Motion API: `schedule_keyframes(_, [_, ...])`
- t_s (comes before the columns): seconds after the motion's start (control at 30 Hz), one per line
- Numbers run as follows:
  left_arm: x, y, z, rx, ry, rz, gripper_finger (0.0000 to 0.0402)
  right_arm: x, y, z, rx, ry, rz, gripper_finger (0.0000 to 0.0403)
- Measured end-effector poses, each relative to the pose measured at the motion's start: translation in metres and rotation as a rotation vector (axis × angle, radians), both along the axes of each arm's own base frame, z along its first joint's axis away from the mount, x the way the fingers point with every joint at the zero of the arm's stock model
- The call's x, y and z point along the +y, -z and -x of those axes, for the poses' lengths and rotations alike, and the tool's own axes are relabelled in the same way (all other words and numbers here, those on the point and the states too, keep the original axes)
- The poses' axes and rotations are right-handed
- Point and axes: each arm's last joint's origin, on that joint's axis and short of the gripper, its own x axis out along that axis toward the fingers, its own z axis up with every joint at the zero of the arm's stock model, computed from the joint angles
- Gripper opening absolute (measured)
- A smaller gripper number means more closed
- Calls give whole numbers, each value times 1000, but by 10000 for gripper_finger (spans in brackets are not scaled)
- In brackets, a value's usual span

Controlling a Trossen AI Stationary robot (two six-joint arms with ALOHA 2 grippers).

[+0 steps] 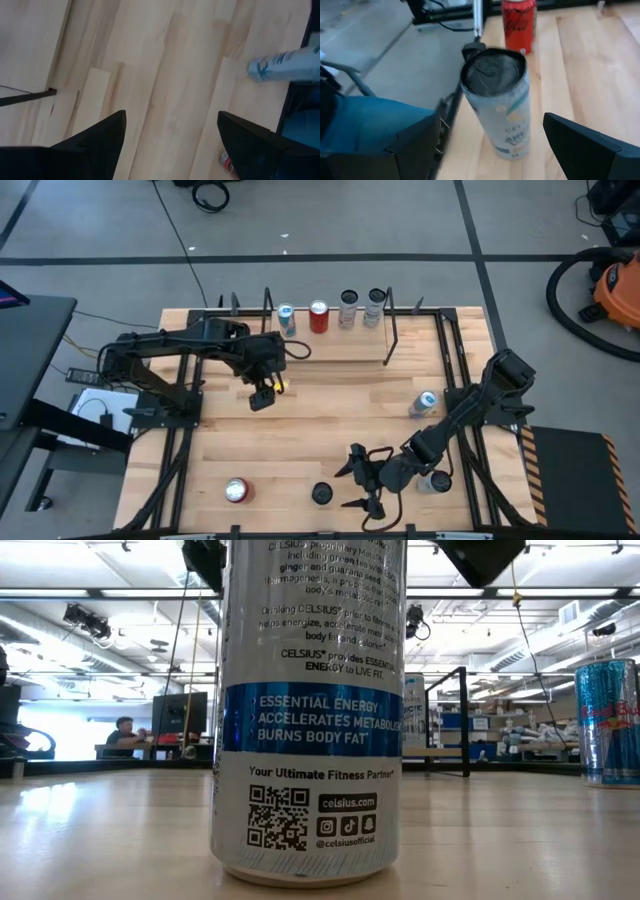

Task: Place canned beverage on shelf
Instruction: Put the white-blue soda can on the shelf aligned with the other white-blue soda can

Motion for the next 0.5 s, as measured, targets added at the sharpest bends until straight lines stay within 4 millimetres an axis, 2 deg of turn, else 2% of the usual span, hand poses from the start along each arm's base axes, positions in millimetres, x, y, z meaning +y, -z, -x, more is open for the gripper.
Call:
schedule_keyframes(0.2, [0,-1,-3,-34,-25,10,316,6,6,1,-33,37,75,363])
schedule_keyframes(0.5, [0,-2,-5,-56,-44,18,316,16,25,-6,-75,53,69,363])
